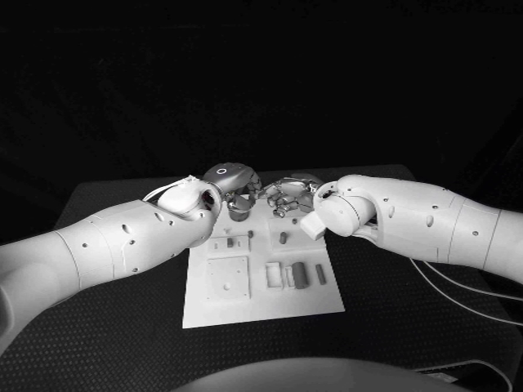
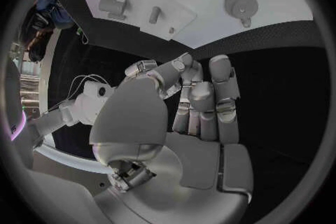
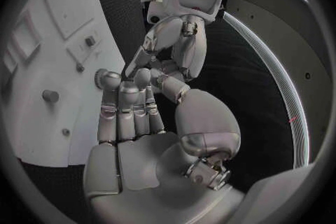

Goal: Assemble the parts on the task board

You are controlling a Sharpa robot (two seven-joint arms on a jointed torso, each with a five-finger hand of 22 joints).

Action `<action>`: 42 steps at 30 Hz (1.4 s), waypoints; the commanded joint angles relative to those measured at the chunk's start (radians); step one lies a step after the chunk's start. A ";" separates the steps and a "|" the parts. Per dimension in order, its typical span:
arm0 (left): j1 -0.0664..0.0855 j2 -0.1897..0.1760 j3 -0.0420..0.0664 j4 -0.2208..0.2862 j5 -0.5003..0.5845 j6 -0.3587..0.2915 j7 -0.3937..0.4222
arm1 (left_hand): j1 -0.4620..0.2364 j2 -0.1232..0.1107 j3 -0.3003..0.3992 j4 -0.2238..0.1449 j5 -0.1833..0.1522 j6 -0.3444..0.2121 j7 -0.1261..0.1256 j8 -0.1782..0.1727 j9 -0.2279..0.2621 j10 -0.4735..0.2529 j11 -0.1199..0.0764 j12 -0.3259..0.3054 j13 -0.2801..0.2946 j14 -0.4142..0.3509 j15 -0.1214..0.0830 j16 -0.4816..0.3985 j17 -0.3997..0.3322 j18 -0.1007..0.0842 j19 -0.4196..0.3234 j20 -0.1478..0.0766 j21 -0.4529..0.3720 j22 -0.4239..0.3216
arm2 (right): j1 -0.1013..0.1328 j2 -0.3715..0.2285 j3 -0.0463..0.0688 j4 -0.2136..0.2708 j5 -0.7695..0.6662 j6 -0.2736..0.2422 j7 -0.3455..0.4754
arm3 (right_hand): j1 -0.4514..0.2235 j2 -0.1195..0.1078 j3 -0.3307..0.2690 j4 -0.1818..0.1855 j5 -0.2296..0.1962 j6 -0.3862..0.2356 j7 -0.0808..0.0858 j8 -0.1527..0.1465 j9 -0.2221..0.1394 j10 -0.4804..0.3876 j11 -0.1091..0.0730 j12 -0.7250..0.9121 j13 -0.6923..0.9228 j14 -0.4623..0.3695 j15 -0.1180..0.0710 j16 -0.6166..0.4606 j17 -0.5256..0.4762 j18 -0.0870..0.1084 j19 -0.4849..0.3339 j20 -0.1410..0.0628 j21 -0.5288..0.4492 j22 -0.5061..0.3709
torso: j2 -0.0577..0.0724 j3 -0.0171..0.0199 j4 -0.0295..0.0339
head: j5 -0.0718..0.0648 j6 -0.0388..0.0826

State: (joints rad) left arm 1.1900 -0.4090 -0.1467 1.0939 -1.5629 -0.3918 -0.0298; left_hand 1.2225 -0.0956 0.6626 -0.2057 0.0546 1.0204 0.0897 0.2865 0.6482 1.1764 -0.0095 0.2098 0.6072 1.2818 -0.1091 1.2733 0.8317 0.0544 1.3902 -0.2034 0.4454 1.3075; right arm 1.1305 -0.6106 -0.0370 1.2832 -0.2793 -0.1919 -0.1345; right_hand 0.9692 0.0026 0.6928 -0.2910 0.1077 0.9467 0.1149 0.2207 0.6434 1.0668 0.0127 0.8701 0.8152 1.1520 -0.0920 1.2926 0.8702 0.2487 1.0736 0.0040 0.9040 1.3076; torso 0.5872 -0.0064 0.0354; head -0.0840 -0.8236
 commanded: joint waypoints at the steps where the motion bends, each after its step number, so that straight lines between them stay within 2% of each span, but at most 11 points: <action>1: 0.001 -0.002 0.001 -0.003 0.008 0.033 -0.010 | 0.000 0.012 0.005 -0.003 -0.005 0.020 0.015 -0.002 -0.001 0.140 0.011 -0.005 0.001 0.001 -0.001 -0.004 0.001 0.034 0.002 -0.003 -0.002 0.022 | -0.002 -0.014 0.002 0.022 -0.008 0.010 0.031 | 0.008 0.000 -0.005 -0.001 0.006 -0.012 0.015 0.003 0.000 -0.001 0.006 -0.002 0.001 0.001 0.004 -0.004 0.001 0.013 -0.004 -0.001 -0.006 0.008 | 0.000 0.0003 -0.0013 | 0.002 -0.001; 9: 0.001 -0.010 0.001 -0.010 0.075 0.053 -0.016 | 0.000 0.012 0.005 -0.004 -0.005 0.021 0.015 -0.002 -0.001 0.142 0.010 -0.006 0.000 0.001 -0.001 -0.003 0.002 0.034 0.002 -0.003 -0.001 0.022 | -0.003 -0.059 0.009 0.069 -0.026 0.003 0.042 | 0.010 0.000 -0.004 -0.001 0.006 -0.010 0.015 0.003 -0.001 -0.001 0.006 -0.002 0.002 0.001 0.004 -0.004 0.001 0.013 -0.004 -0.001 -0.005 0.008 | 0.000 0.0003 -0.0017 | 0.004 -0.002; 14: 0.001 -0.027 0.002 -0.014 0.236 0.069 -0.036 | -0.004 0.012 0.004 -0.003 -0.005 0.022 0.015 -0.003 -0.002 0.144 0.011 -0.009 -0.001 0.000 -0.001 -0.004 0.002 0.034 0.002 -0.003 -0.001 0.022 | -0.005 -0.090 0.029 0.105 -0.049 0.002 0.055 | 0.011 0.001 -0.004 -0.001 0.006 -0.010 0.015 0.003 -0.001 -0.001 0.005 -0.002 0.002 0.001 0.003 -0.004 0.002 0.013 -0.004 -0.001 -0.005 0.009 | -0.001 0.0015 -0.0007 | 0.005 -0.002; 19: 0.002 -0.056 0.003 -0.006 0.393 0.072 -0.071 | -0.007 0.014 0.004 -0.001 -0.003 0.022 0.015 -0.004 -0.003 0.146 0.011 -0.012 -0.002 0.000 -0.001 -0.005 0.002 0.034 0.001 -0.003 -0.001 0.021 | -0.005 -0.101 0.037 0.098 -0.060 -0.003 0.058 | 0.012 0.001 -0.004 -0.002 0.006 -0.010 0.015 0.003 -0.001 -0.001 0.005 -0.002 0.002 0.000 0.003 -0.004 0.002 0.013 -0.004 -0.001 -0.005 0.009 | -0.001 0.0009 -0.0013 | 0.008 -0.002; 24: 0.002 -0.097 0.003 0.018 0.598 0.025 -0.147 | -0.011 0.016 0.006 0.000 -0.001 0.022 0.015 -0.005 -0.004 0.147 0.010 -0.016 -0.004 0.001 -0.002 -0.007 0.001 0.034 0.001 -0.003 -0.002 0.021 | -0.005 -0.103 0.038 0.081 -0.062 0.002 0.060 | 0.015 0.001 -0.003 -0.002 0.006 -0.009 0.015 0.003 -0.002 -0.001 0.005 -0.002 0.002 0.000 0.003 -0.004 0.002 0.013 -0.004 -0.002 -0.005 0.009 | -0.001 0.0013 0.0011 | 0.013 -0.004; 29: 0.002 -0.136 0.000 0.046 0.639 -0.010 -0.198 | -0.013 0.015 0.007 0.000 -0.001 0.024 0.014 -0.005 -0.005 0.150 0.010 -0.018 -0.004 0.002 -0.002 -0.008 0.000 0.034 0.002 -0.004 -0.002 0.020 | -0.005 -0.107 0.039 0.069 -0.069 0.002 0.061 | 0.017 0.000 -0.003 -0.003 0.006 -0.009 0.015 0.003 -0.002 -0.001 0.005 -0.002 0.002 0.000 0.003 -0.004 0.002 0.013 -0.004 -0.002 -0.005 0.009 | -0.001 0.0012 0.0018 | 0.023 -0.008; 31: 0.001 -0.152 -0.002 0.060 0.639 -0.022 -0.206 | -0.014 0.014 0.007 0.001 0.000 0.024 0.014 -0.005 -0.005 0.152 0.010 -0.018 -0.004 0.003 -0.002 -0.009 -0.001 0.034 0.002 -0.004 -0.003 0.020 | -0.005 -0.108 0.039 0.065 -0.072 0.003 0.063 | 0.018 0.001 -0.003 -0.002 0.006 -0.008 0.015 0.003 -0.002 -0.002 0.005 -0.001 0.002 0.000 0.003 -0.004 0.002 0.013 -0.004 -0.002 -0.005 0.009 | -0.001 0.0008 0.0021 | 0.034 -0.011; 34: -0.004 -0.176 -0.011 0.085 0.631 -0.042 -0.216 | -0.014 0.012 0.008 0.001 0.000 0.025 0.014 -0.005 -0.006 0.153 0.009 -0.019 -0.004 0.003 -0.003 -0.010 -0.001 0.034 0.002 -0.004 -0.003 0.019 | -0.005 -0.110 0.039 0.060 -0.077 0.004 0.063 | 0.019 0.001 -0.002 -0.002 0.006 -0.008 0.014 0.003 -0.002 -0.002 0.005 -0.001 0.002 0.000 0.003 -0.003 0.002 0.013 -0.004 -0.002 -0.005 0.009 | -0.002 0.0008 0.0036 | 0.046 -0.014; 36: -0.007 -0.195 -0.025 0.107 0.605 -0.061 -0.222 | -0.014 0.012 0.009 0.002 0.000 0.025 0.014 -0.005 -0.006 0.154 0.009 -0.020 -0.004 0.004 -0.003 -0.011 -0.002 0.034 0.002 -0.004 -0.004 0.019 | -0.005 -0.111 0.039 0.057 -0.080 0.003 0.064 | 0.019 0.001 -0.002 -0.002 0.006 -0.008 0.014 0.003 -0.002 -0.002 0.005 -0.001 0.002 0.000 0.003 -0.003 0.002 0.013 -0.004 -0.002 -0.005 0.009 | -0.002 0.0005 0.0040 | 0.056 -0.017; 39: -0.016 -0.217 -0.036 0.135 0.572 -0.082 -0.231 | -0.013 0.008 0.013 0.002 0.000 0.027 0.013 -0.005 -0.007 0.158 0.008 -0.021 -0.004 0.006 -0.004 -0.012 -0.003 0.034 0.004 -0.005 -0.004 0.019 | -0.005 -0.111 0.039 0.052 -0.088 0.005 0.066 | 0.020 0.001 -0.002 -0.002 0.006 -0.008 0.014 0.003 -0.003 -0.002 0.005 -0.001 0.002 0.000 0.003 -0.003 0.002 0.013 -0.004 -0.002 -0.005 0.009 | -0.003 0.0005 0.0040 | 0.071 -0.019; 42: -0.023 -0.237 -0.057 0.160 0.541 -0.107 -0.239 | -0.013 0.005 0.015 0.002 0.000 0.029 0.012 -0.004 -0.007 0.160 0.008 -0.022 -0.004 0.007 -0.004 -0.013 -0.003 0.034 0.005 -0.005 -0.004 0.019 | -0.005 -0.111 0.039 0.045 -0.091 0.008 0.068 | 0.020 0.001 -0.002 -0.002 0.006 -0.007 0.014 0.003 -0.003 -0.002 0.005 -0.001 0.002 0.000 0.003 -0.003 0.002 0.013 -0.004 -0.002 -0.005 0.009 | -0.005 0.0012 0.0046 | 0.086 -0.023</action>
State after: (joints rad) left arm 1.1683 -0.6444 -0.2044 1.2452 -0.9857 -0.4390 -0.2405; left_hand 1.2141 -0.0830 0.6733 -0.2037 0.0490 1.0292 0.0872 0.2790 0.6405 1.1764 -0.0095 0.1884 0.6014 1.2866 -0.1106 1.2654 0.8298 0.0546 1.3922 -0.2019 0.4456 1.3078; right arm 1.1256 -0.7214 0.0018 1.3302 -0.3514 -0.1948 -0.0839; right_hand 0.9771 0.0026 0.6928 -0.2910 0.1078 0.9415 0.1206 0.2207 0.6416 1.0669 0.0126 0.8701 0.8161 1.1518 -0.0887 1.2930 0.8708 0.2487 1.0719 0.0057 0.9040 1.3074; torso 0.5842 -0.0057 0.0394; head -0.0080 -0.8439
